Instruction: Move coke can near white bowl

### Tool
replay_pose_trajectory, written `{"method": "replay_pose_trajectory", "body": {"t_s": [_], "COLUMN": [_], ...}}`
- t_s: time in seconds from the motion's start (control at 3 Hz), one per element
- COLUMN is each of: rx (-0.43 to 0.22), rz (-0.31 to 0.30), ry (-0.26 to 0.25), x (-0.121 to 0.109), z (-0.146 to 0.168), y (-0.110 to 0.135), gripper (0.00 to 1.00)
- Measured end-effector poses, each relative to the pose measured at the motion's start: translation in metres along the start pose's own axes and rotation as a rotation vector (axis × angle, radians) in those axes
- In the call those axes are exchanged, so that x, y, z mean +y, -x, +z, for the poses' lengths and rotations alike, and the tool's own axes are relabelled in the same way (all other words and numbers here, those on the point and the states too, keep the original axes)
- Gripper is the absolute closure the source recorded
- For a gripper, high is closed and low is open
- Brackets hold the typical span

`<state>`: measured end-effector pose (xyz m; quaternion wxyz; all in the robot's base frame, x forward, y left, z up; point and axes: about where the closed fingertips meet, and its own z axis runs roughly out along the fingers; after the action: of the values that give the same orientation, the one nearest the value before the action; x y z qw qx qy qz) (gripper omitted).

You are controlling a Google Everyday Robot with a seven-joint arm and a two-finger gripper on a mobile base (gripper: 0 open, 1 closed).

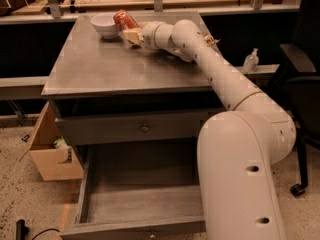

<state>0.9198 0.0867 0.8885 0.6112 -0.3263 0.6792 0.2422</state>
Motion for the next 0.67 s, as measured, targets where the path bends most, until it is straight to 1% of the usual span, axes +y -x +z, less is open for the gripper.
{"method": "replay_pose_trajectory", "body": {"t_s": [0.33,0.67], "rx": [0.02,0.039], "rz": [-0.01,-0.022], "ry": [0.012,0.016], "x": [0.001,0.001], "z": [-0.001,-0.008], "y": [0.001,0.011], "gripper": [0.0,0.0]}}
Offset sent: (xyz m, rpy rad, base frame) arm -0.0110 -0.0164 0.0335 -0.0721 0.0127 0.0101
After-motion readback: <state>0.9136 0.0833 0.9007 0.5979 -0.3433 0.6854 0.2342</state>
